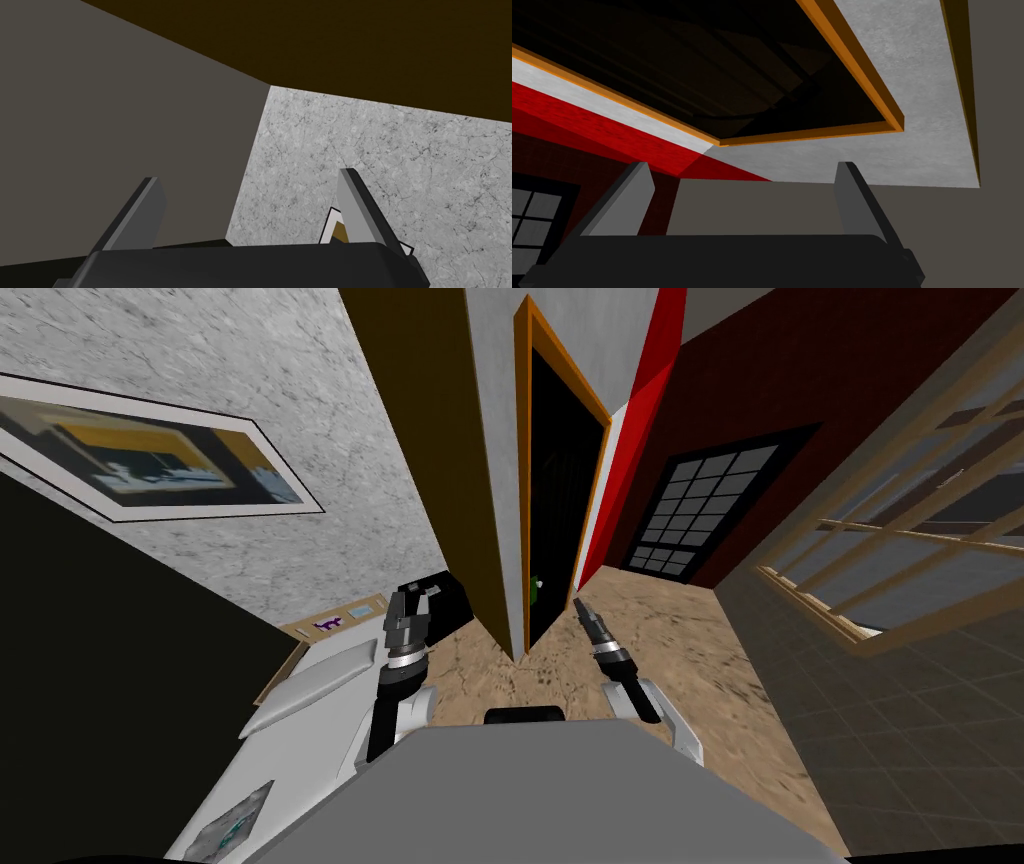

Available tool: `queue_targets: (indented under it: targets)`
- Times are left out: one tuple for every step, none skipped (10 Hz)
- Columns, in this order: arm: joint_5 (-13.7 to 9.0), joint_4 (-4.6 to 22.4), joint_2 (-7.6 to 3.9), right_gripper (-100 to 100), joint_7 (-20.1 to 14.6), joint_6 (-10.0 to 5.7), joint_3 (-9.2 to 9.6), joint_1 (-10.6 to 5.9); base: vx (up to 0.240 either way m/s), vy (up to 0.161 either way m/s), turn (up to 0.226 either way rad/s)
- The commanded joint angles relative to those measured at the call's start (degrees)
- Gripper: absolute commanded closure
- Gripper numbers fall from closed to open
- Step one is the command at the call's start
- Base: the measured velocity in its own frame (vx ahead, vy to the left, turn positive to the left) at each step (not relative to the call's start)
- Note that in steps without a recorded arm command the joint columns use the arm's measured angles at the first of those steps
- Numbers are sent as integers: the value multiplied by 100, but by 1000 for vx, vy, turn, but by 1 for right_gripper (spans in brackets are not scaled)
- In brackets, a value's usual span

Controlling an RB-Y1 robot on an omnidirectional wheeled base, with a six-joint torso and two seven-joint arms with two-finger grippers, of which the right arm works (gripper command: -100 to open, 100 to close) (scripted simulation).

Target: Pull the door open

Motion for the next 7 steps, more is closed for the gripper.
queue_targets:
  targets:
    - [124, 235, -68, -100, 179, -56, 27, -66, 84, -96, 157]
    - [198, 362, -119, -100, 276, -72, 41, -110, 92, -102, 163]
    - [271, 489, -169, -100, 373, -87, 55, -154, 92, -105, 210]
    - [345, 616, -219, -100, 470, -103, 69, -198, 81, -106, 147]
    - [419, 743, -269, -100, 567, -118, 83, -241, 63, -97, 171]
    - [493, 870, -319, -100, 664, -134, 97, -285, 51, -90, 216]
    - [566, 995, -368, -100, 760, -149, 111, -328, 46, -93, 153]
